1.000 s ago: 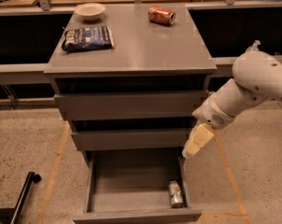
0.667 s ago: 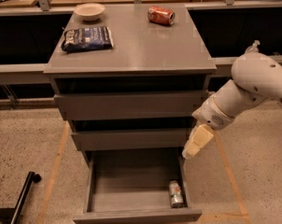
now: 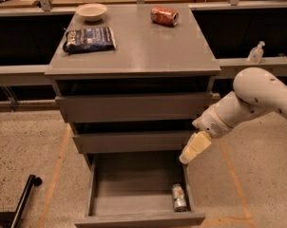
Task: Pick 7up can from bottom drawer and place on counter
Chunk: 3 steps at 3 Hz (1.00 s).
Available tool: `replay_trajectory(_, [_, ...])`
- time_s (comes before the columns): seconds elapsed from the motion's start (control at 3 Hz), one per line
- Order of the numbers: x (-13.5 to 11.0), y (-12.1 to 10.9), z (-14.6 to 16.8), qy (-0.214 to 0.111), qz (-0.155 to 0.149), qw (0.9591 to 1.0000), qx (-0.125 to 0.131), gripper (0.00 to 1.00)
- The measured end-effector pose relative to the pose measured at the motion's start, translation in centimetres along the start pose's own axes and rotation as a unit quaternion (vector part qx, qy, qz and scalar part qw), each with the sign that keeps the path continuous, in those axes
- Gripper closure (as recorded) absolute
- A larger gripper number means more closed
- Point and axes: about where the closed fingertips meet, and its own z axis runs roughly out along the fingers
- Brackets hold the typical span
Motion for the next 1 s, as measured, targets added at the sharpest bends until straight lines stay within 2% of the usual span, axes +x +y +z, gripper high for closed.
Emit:
replay_trajectory(0.33, [1.3,-1.7,3.9,-0.002,0.037,0.9992,-0.015,0.00])
replay_trajectory(1.0, [5.3,-4.3,10.0,-0.002,0.115,0.9927,-0.037,0.00])
